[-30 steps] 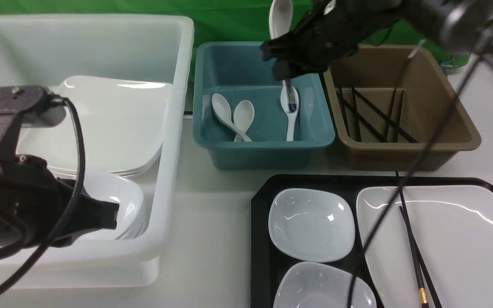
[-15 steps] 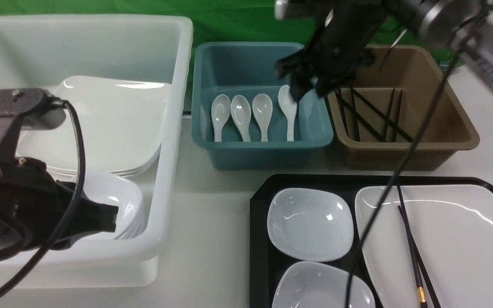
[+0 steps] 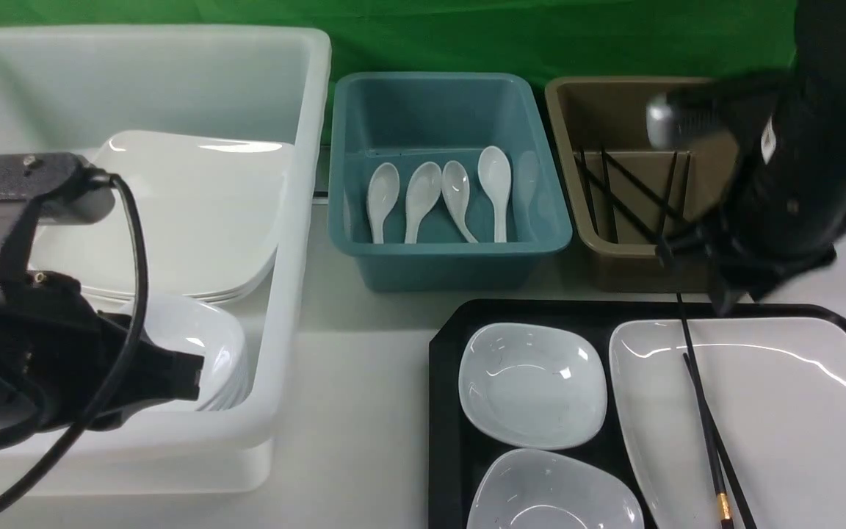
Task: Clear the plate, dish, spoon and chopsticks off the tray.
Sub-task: Use the right arm to grab a pair of chopsticks from the plate, then use the right arm to put the chopsticks into the small storage box on the right, then use the left arm to grab a small plate from the dinner plate, then use the left arm to put the small plate into the large storage box on the left
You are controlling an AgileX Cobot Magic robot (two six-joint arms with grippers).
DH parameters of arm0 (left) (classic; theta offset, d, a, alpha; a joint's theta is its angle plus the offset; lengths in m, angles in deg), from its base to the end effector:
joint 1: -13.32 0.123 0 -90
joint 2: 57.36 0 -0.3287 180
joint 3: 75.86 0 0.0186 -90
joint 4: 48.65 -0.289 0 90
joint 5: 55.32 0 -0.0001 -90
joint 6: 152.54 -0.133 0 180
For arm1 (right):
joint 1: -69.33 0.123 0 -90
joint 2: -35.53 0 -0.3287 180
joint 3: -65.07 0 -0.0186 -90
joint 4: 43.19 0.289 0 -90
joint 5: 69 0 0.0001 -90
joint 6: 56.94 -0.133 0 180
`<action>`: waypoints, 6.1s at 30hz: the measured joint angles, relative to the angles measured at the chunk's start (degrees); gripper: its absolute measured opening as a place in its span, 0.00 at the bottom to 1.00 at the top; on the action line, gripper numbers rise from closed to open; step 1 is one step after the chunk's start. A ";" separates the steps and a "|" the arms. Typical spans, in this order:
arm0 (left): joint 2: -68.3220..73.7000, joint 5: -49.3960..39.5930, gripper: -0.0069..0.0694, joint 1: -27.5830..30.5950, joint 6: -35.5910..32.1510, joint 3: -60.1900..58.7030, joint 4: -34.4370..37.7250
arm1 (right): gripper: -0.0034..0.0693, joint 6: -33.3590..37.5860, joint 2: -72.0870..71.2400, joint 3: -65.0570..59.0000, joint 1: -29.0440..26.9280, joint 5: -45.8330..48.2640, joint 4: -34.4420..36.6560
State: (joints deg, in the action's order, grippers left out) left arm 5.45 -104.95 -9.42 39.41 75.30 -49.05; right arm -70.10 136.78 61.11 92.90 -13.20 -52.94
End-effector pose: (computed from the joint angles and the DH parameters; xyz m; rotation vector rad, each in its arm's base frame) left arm 0.2053 -0.0853 0.3218 0.2367 2.4716 -0.2519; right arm 0.3663 0.1395 0.2633 -0.3518 2.7559 -0.0607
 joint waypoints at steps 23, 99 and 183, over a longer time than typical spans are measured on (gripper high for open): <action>0.00 -1.24 0.10 0.00 -1.06 0.00 0.40 | 0.23 -2.10 10.94 -10.59 -2.80 -11.13 4.84; 34.21 -9.12 0.10 -21.82 -7.75 23.61 4.58 | 0.08 17.59 -0.87 27.06 -15.20 8.98 16.89; 21.87 5.57 0.18 36.54 -11.01 1.04 19.45 | 0.18 20.36 -32.20 -9.67 -13.42 -3.95 16.93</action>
State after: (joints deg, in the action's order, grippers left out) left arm 27.31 -99.38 27.12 28.40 76.34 -29.60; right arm -49.74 104.57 51.43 79.48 -17.15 -36.01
